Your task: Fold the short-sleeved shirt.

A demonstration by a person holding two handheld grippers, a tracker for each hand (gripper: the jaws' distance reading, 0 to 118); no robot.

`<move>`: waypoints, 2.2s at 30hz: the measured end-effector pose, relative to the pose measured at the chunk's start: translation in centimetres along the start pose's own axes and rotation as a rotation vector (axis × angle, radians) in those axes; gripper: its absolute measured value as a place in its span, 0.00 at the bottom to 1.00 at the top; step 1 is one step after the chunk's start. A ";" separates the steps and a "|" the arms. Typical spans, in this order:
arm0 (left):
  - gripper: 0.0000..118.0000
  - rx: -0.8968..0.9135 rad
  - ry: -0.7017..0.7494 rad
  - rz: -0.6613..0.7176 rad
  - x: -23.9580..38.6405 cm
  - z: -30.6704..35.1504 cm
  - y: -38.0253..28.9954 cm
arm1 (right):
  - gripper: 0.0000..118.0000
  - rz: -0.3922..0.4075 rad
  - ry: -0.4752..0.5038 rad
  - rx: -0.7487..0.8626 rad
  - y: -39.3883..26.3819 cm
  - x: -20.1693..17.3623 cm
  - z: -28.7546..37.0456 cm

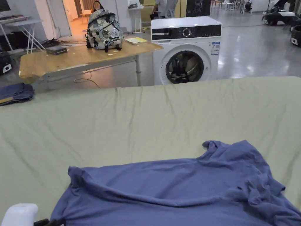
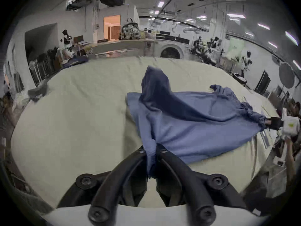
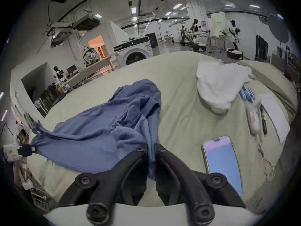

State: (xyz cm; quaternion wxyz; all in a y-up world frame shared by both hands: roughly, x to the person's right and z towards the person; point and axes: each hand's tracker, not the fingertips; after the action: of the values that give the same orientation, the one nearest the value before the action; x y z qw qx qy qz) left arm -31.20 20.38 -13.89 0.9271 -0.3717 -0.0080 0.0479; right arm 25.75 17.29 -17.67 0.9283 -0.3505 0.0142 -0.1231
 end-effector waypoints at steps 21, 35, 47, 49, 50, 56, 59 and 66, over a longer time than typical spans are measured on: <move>0.61 0.280 0.042 -0.002 2.9 8.5 -6.0 | 0.51 0.219 0.050 0.167 -3.8 -1.4 8.0; 0.00 0.401 -0.028 -0.035 6.8 11.2 -1.0 | 0.00 0.374 0.183 0.243 -1.1 -8.8 8.0; 0.35 -0.068 0.014 0.063 -2.4 -8.8 6.8 | 0.00 0.216 0.247 0.148 -2.5 -5.0 7.8; 0.35 -0.065 0.038 0.083 -3.3 -12.4 7.1 | 0.00 0.208 0.214 0.154 -2.7 -4.3 8.3; 0.35 -0.090 0.038 0.109 -3.8 -13.7 7.5 | 0.00 0.207 0.193 0.152 -2.8 -4.0 8.4; 0.33 -0.245 0.077 0.093 -5.0 -19.5 8.0 | 0.00 0.165 0.124 0.119 -3.0 -1.6 8.7; 0.14 -0.239 0.104 0.115 -4.3 -19.9 7.4 | 0.00 0.133 0.116 0.100 -2.9 -0.7 8.4; 0.00 -0.276 0.113 0.088 -2.8 -20.3 7.3 | 0.07 0.127 0.169 0.096 2.9 -1.4 4.6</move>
State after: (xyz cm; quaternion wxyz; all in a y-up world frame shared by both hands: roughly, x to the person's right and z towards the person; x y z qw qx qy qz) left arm -33.54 11.41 -33.54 0.8631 -0.4977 0.0543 0.0661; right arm 25.49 22.66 -16.20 0.9456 -0.2921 0.1088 -0.0936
